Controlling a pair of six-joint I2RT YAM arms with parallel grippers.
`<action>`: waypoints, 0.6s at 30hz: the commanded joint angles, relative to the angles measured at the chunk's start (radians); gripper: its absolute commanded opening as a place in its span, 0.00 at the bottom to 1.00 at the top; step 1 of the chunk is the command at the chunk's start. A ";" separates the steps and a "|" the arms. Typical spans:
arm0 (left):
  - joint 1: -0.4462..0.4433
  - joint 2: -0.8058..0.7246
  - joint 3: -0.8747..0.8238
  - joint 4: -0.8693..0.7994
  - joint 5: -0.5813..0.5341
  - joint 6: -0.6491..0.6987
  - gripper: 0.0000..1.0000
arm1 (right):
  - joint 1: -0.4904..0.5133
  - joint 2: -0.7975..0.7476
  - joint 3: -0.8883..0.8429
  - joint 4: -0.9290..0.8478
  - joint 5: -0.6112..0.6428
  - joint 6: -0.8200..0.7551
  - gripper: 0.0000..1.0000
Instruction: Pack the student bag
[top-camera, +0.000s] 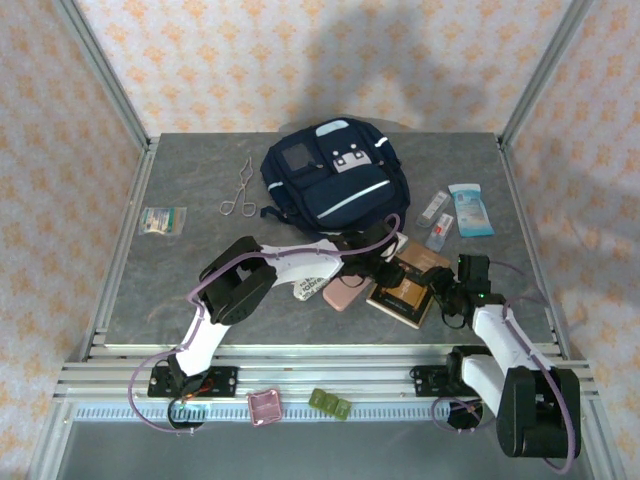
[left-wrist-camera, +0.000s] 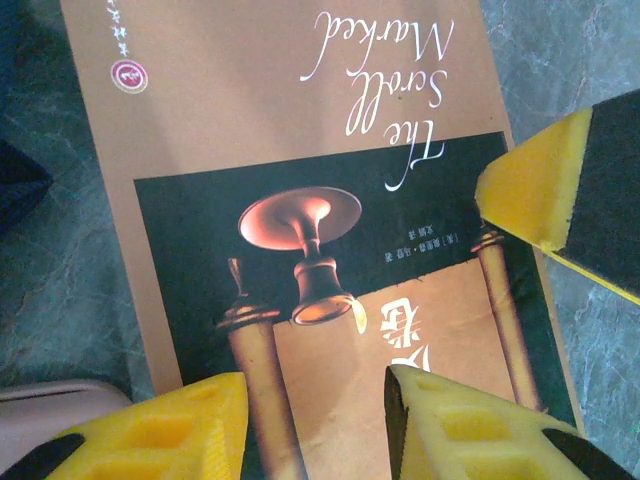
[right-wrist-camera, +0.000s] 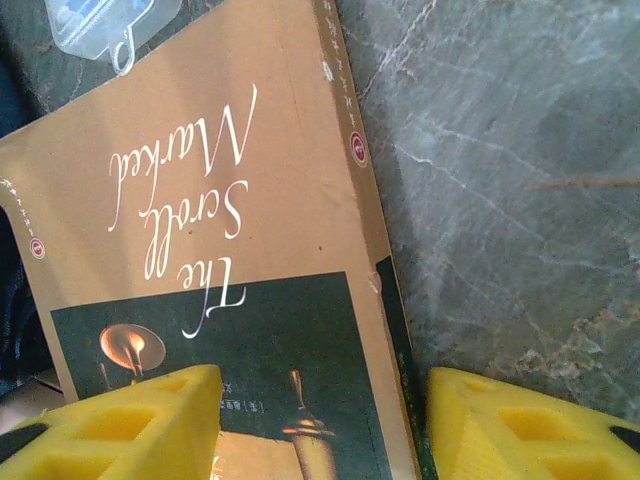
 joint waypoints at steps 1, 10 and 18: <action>-0.003 0.064 -0.003 -0.054 0.035 -0.013 0.36 | 0.009 0.021 -0.037 0.111 -0.095 0.010 0.56; -0.002 0.078 0.012 -0.085 0.025 0.001 0.32 | 0.009 0.033 0.005 -0.076 0.142 0.024 0.61; -0.003 -0.018 0.006 -0.102 -0.083 0.000 0.39 | 0.009 0.029 0.008 -0.037 0.104 0.033 0.61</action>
